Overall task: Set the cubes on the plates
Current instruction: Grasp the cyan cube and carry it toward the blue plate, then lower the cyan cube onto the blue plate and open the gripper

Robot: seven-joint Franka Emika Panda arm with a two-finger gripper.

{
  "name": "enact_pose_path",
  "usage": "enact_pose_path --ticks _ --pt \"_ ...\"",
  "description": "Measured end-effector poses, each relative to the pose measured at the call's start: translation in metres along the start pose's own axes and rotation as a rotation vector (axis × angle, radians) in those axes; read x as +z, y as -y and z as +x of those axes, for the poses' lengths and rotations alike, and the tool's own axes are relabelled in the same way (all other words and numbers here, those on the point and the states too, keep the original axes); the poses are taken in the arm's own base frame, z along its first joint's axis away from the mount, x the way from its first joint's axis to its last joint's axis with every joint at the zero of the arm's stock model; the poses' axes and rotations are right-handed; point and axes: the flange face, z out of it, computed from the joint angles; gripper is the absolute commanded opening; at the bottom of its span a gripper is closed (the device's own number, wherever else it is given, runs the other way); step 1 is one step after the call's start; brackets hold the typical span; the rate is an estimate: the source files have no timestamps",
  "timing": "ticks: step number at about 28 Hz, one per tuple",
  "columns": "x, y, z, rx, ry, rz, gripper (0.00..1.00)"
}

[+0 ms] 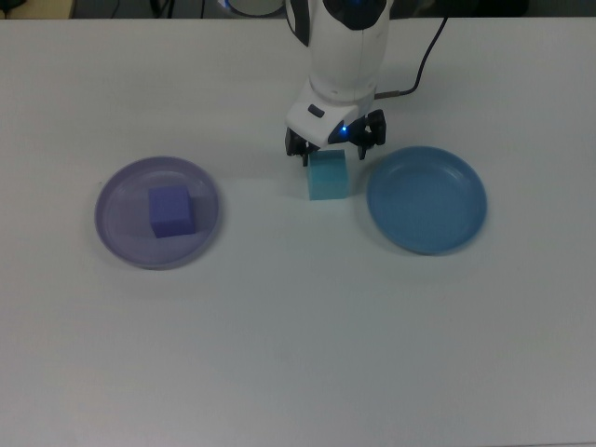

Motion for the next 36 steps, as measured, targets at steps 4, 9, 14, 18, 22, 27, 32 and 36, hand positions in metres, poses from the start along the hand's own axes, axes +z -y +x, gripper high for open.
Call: enact_pose_path --ticks 4,9,14,18,22,27,32,36 --pt "0.015 0.000 0.004 -0.001 0.002 0.000 0.43" --pt "0.023 -0.001 0.005 0.000 0.009 0.000 0.15" --pt "0.013 -0.002 0.007 0.002 -0.008 0.001 0.15" --pt "-0.011 -0.005 0.005 0.007 -0.009 -0.003 0.15" --pt "-0.046 -0.002 0.010 0.003 -0.034 -0.002 0.15" --pt "-0.068 0.033 0.018 -0.026 -0.077 0.010 0.16" --pt "-0.058 0.086 0.027 -0.051 -0.074 0.022 0.19" --pt "-0.039 0.110 0.034 -0.062 -0.059 0.009 0.61"
